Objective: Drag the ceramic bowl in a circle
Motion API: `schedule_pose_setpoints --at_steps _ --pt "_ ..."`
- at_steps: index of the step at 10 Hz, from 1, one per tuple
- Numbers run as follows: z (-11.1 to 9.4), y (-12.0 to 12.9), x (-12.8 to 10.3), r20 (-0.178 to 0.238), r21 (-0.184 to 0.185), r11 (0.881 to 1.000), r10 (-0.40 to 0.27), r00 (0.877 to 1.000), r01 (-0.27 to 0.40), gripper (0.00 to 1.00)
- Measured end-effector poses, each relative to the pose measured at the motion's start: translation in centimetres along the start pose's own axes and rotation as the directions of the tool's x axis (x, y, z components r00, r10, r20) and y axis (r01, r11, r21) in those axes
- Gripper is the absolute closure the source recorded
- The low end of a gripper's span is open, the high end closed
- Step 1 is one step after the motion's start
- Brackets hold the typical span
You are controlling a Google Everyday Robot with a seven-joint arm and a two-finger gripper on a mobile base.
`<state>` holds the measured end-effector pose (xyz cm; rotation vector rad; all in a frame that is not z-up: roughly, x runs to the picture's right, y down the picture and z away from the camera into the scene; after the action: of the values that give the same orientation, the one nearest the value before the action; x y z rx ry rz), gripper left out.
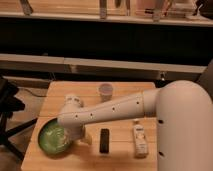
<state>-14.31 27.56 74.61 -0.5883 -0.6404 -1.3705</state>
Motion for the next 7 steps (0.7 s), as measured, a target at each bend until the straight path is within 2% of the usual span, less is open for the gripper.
schedule_pose_setpoints --at_steps 1,3,4,6,7 --pt "-0.01 -0.03 -0.04 0.001 -0.001 1.000 0.001 1.000 -0.001 0.30" --pt "-0.03 -0.20 -0.06 0.002 -0.004 1.000 0.002 1.000 -0.002 0.48" --pt "-0.02 -0.44 -0.15 0.003 -0.005 1.000 -0.001 1.000 0.001 0.60" --pt "0.04 -0.49 -0.05 0.006 -0.008 1.000 0.001 1.000 -0.001 0.77" --pt "-0.14 -0.82 0.44 0.005 -0.010 1.000 0.002 1.000 -0.002 0.90"
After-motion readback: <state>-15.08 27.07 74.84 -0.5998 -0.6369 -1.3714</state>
